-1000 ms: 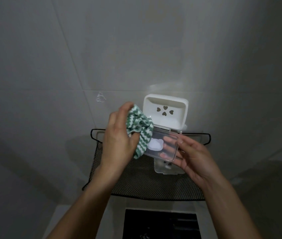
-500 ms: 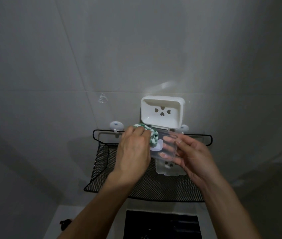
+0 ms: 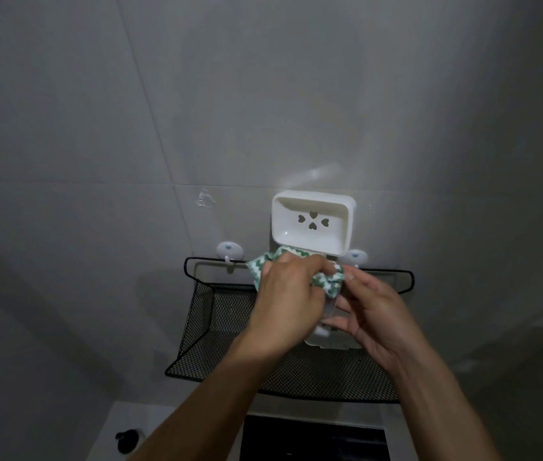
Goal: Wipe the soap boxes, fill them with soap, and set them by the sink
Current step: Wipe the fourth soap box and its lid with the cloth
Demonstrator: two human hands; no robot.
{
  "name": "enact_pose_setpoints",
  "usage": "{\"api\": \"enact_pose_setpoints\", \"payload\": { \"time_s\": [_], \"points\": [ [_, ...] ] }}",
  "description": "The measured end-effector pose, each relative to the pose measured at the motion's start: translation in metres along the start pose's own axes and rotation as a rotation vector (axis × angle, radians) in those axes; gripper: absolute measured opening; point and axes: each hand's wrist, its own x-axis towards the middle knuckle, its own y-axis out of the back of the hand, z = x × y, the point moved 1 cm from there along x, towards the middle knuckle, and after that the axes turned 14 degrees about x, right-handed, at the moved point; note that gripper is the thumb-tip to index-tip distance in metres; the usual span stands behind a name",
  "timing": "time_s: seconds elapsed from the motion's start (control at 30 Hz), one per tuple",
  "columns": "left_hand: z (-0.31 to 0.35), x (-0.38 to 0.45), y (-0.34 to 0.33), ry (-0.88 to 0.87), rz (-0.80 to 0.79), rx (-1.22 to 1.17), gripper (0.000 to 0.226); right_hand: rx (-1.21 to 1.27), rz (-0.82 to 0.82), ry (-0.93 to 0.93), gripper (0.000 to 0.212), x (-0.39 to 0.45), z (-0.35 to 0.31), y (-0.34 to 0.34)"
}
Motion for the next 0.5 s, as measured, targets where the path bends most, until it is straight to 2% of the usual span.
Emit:
{"api": "enact_pose_setpoints", "payload": {
  "time_s": [0.13,0.3,0.5],
  "points": [
    [-0.002,0.002,0.004,-0.033,-0.142,-0.043,0.029,0.014,0.018,0.000,0.028,-0.001,-0.001,0.002],
    [-0.007,-0.002,0.002,-0.075,-0.246,-0.088,0.023,0.000,0.035,-0.007,0.027,-0.001,-0.005,0.005],
    [-0.018,-0.005,0.005,-0.221,-0.276,0.085,0.019,-0.020,0.046,-0.019,0.025,-0.004,-0.003,0.005]
  ]
}}
